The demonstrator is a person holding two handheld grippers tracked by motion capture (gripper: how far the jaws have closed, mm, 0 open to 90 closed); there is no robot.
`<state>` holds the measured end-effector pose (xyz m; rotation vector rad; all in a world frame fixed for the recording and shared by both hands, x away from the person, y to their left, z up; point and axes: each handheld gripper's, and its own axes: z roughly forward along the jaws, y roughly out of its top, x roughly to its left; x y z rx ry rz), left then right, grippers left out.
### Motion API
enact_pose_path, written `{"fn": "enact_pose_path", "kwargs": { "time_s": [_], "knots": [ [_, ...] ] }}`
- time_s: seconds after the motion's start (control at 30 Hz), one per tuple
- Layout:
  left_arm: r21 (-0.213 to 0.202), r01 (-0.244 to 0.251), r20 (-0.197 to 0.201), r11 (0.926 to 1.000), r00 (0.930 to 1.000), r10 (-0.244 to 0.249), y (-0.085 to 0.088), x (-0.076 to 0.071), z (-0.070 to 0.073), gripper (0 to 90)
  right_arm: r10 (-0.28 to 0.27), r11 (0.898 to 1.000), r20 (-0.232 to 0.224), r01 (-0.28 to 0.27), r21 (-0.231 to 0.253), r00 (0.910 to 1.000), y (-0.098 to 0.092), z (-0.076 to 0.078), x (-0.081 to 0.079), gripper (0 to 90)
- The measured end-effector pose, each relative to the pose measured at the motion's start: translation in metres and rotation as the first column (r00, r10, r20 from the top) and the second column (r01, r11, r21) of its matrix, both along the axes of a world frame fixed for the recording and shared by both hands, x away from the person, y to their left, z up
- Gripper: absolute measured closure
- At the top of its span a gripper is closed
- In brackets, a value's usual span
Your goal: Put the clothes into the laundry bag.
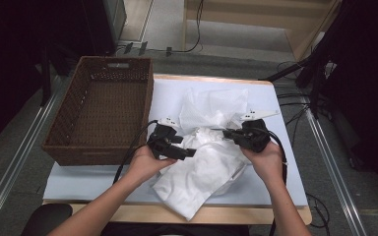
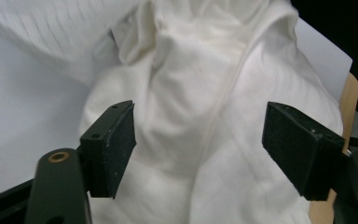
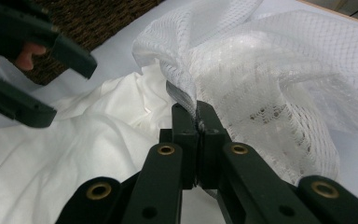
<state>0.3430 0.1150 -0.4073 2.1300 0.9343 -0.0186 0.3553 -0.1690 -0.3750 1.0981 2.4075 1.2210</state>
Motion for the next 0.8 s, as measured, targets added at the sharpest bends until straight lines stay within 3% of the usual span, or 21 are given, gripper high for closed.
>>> {"fn": "enact_pose_path", "kwargs": {
  "time_s": [0.1, 0.2, 0.4, 0.43, 0.53, 0.6, 0.67, 0.7, 0.73, 0.8],
  "knots": [
    [0.041, -0.010, -0.007, 0.9991, 0.9999, 0.010, 0.001, -0.007, -0.009, 16.3, -0.005, 1.000, 0.004, 0.005, 0.002, 1.0000, -0.001, 0.001, 0.001, 90.0],
    [0.069, -0.009, 0.001, 0.9976, 1.0000, 0.009, 0.000, -0.012, -0.019, 13.4, -0.006, 1.000, -0.001, 0.006, 0.006, 1.0000, -0.003, 0.002, 0.001, 90.0],
    [0.084, 0.037, -0.062, 0.9957, 0.9976, -0.032, -0.016, -0.012, -0.049, 10.4, -0.008, 1.000, -0.005, 0.008, 0.000, 1.0000, -0.004, 0.000, 0.003, 90.0],
    [0.093, 0.042, -0.059, 0.9948, 0.9976, -0.037, -0.021, -0.013, -0.051, 9.8, -0.009, 1.000, -0.005, 0.009, 0.000, 0.9999, -0.004, 0.000, 0.003, 90.0],
    [0.150, 0.048, 0.026, 0.9875, 0.9983, -0.052, -0.032, -0.018, -0.053, 12.0, -0.011, 1.000, -0.006, 0.011, 0.003, 0.9999, -0.005, -0.001, 0.004, 89.9],
    [0.162, 0.068, 0.046, 0.9844, 0.9960, -0.077, -0.035, -0.019, -0.054, 24.8, -0.011, 1.000, -0.006, 0.011, 0.003, 0.9999, -0.005, -0.001, 0.004, 89.9],
    [0.210, 0.062, 0.116, 0.9758, 0.9894, -0.088, -0.040, -0.023, -0.055, 40.0, -0.011, 1.000, -0.012, 0.011, 0.006, 0.9999, -0.004, -0.002, 0.005, 90.0],
    [0.218, 0.063, 0.132, 0.9739, 0.9869, -0.094, -0.040, -0.023, -0.055, 47.6, -0.008, 1.000, -0.014, 0.008, 0.006, 0.9999, -0.003, -0.002, 0.005, 90.0],
    [0.209, 0.066, 0.129, 0.9757, 0.9872, -0.094, -0.039, -0.022, -0.055, 54.4, -0.007, 1.000, -0.019, 0.007, 0.003, 0.9998, -0.002, -0.002, 0.004, 89.9],
    [0.157, 0.077, 0.079, 0.9846, 0.9928, -0.091, -0.035, -0.019, -0.055, 68.6, 0.002, 1.000, -0.012, -0.002, 0.002, 0.9999, 0.000, -0.003, 0.004, 89.9]
  ]
}}
